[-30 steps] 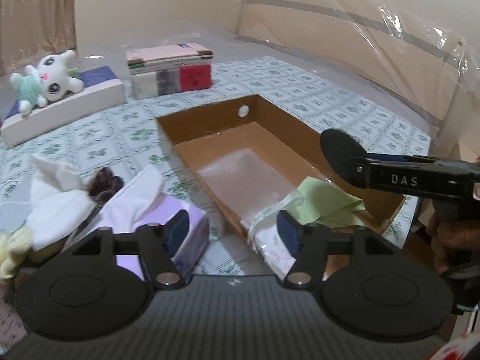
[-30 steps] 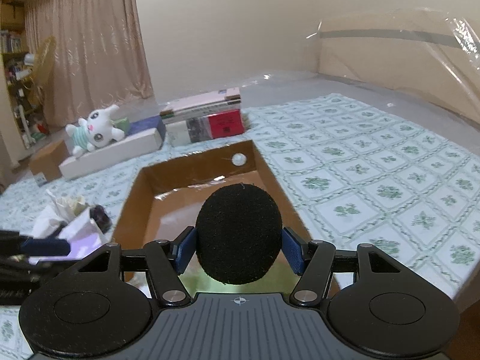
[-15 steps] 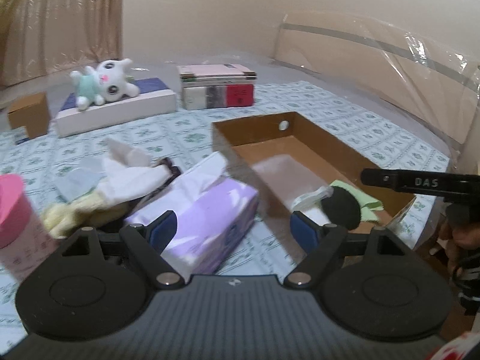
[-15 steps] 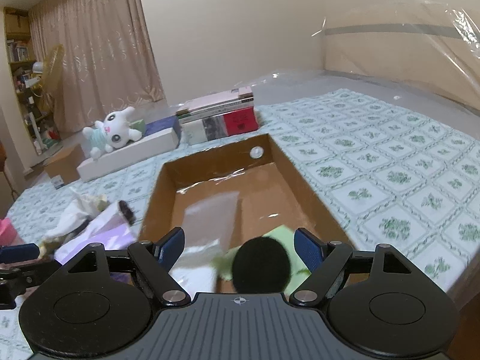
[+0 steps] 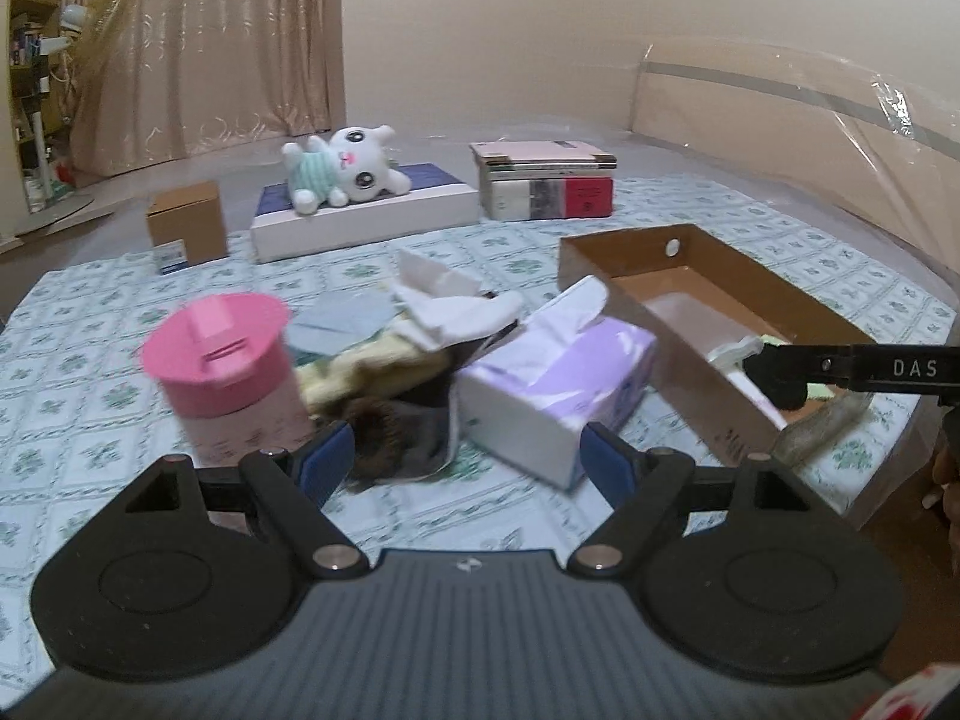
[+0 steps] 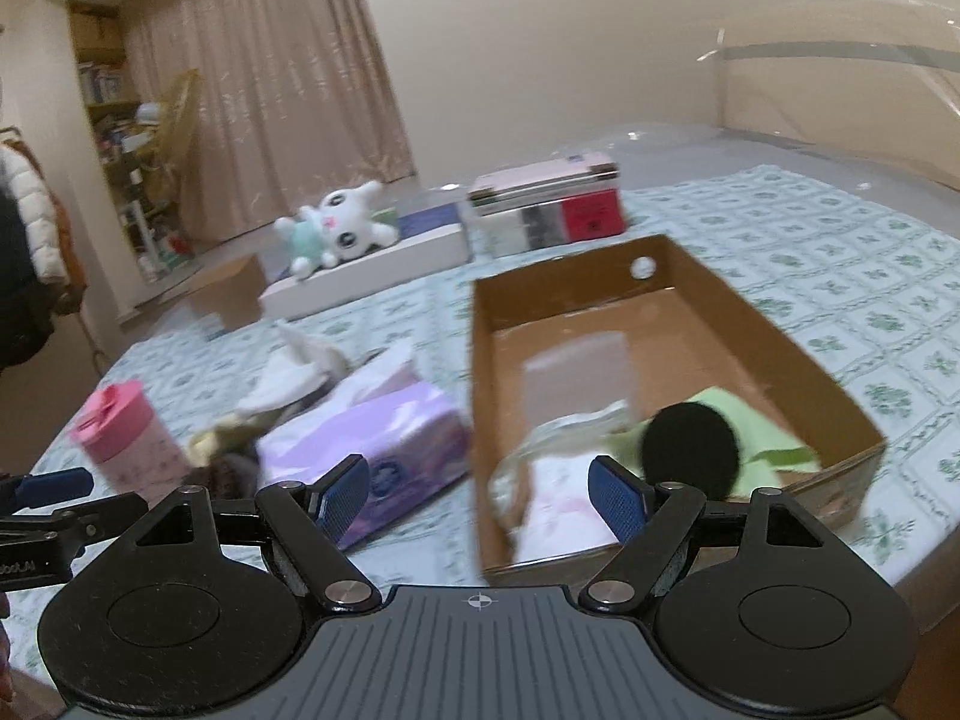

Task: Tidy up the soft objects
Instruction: 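Move both tools back toward the pile of soft items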

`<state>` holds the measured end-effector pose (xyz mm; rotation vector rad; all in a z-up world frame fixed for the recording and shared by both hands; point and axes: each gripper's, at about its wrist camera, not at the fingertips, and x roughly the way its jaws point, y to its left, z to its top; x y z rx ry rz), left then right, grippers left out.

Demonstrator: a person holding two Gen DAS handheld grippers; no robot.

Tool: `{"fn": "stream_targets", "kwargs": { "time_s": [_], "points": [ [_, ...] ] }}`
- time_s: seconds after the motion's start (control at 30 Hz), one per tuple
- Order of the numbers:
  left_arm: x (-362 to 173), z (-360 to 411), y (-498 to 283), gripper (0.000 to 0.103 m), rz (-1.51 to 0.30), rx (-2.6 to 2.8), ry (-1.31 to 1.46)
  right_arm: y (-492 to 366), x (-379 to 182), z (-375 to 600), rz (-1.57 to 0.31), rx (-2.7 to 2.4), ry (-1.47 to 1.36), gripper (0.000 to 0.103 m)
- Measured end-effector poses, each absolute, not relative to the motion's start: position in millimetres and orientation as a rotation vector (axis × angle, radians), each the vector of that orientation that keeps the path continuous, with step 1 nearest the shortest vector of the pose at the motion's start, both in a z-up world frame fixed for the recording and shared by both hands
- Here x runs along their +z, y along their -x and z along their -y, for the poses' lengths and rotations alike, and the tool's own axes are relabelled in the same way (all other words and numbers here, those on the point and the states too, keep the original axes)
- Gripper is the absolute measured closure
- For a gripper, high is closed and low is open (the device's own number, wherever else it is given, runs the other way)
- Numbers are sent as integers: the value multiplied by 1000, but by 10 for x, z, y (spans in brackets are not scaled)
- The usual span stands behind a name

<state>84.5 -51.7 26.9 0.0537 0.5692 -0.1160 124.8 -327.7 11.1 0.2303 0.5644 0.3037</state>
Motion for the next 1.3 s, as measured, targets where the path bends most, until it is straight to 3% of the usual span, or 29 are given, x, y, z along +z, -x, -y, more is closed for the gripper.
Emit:
{"fn": "stream_targets", "kwargs": {
  "time_s": [1.0,1.3],
  "points": [
    [393,-64,-505,23,-578,-95,-36,-1117,277,2660,-521,461,-83,23],
    [291,-50,-655,30,-585,-100,-45,-1262,283,2425,-499,536,51,23]
  ]
}}
